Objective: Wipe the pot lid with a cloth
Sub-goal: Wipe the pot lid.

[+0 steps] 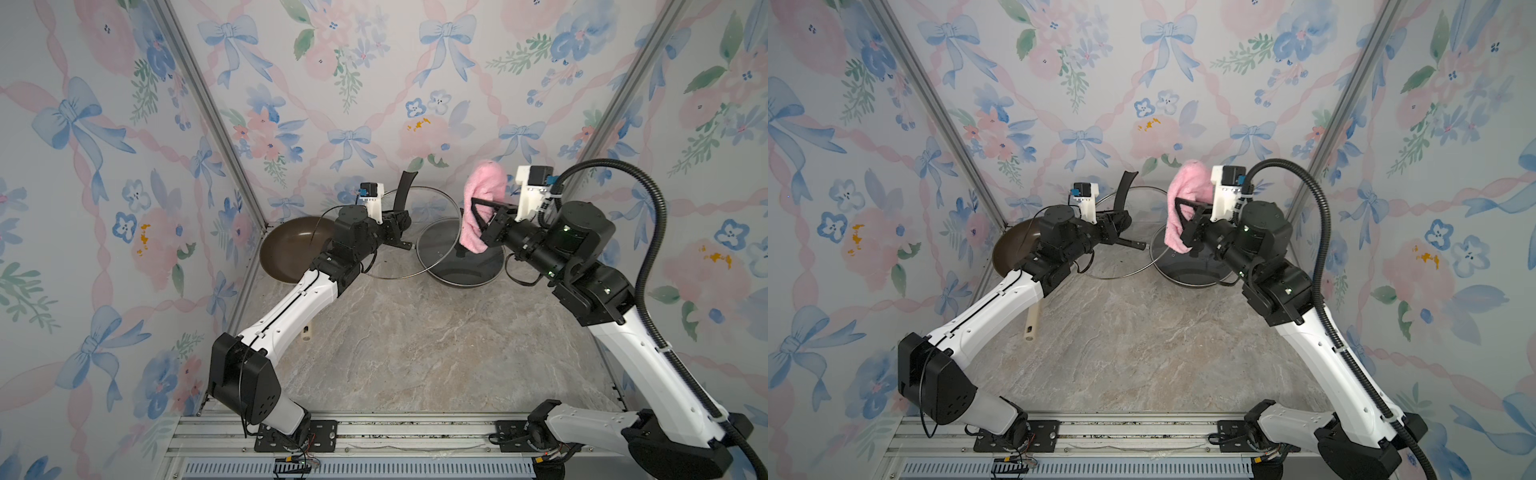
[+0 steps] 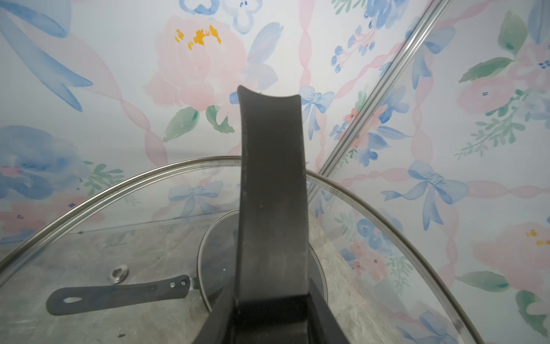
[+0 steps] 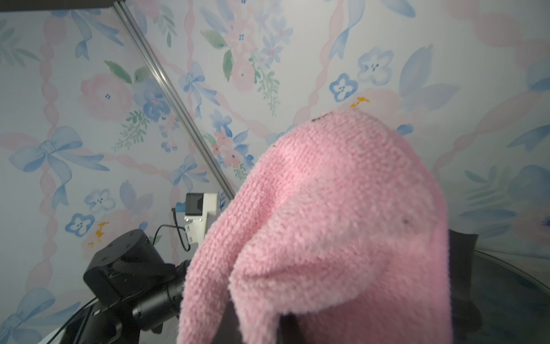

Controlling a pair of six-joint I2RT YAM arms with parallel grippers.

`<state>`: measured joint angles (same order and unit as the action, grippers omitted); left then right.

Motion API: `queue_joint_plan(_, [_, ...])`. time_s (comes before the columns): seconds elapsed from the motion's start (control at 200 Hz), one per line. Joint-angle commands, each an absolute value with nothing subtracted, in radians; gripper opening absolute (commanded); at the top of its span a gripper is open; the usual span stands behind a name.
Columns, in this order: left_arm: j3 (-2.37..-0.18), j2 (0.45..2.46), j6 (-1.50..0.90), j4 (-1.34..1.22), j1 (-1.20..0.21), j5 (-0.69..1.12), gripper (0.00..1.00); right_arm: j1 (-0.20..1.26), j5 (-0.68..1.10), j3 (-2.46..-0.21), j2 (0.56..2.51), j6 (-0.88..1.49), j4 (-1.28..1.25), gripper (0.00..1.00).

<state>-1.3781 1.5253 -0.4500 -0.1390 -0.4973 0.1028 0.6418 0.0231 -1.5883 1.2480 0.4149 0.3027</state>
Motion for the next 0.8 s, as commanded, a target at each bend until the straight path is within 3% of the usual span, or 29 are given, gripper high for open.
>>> queue_joint_plan(0.0, [-1.445, 1.502, -0.350, -0.359, -0.506, 0.043, 0.02, 0.726, 0.052, -1.517, 1.355, 0.403, 0.315, 0.03])
queue_joint_plan(0.205, [-1.427, 1.454, -0.322, -0.401, -0.523, 0.046, 0.02, 0.822, -0.003, -1.474, 1.487, 0.447, 0.233, 0.03])
queue_joint_plan(0.42, [-1.321, 1.330, -0.305, -0.461, -0.539, 0.051, 0.02, 0.837, -0.245, -1.472, 1.554, 0.460, 0.324, 0.01])
queue_joint_plan(0.535, [-1.271, 1.275, -0.295, -0.477, -0.558, 0.037, 0.02, 0.805, -0.380, -1.501, 1.575, 0.454, 0.394, 0.01])
queue_joint_plan(0.795, [-1.233, 1.240, -0.281, -0.478, -0.624, 0.058, 0.02, 0.683, -0.360, -1.606, 1.626, 0.352, 0.360, 0.01])
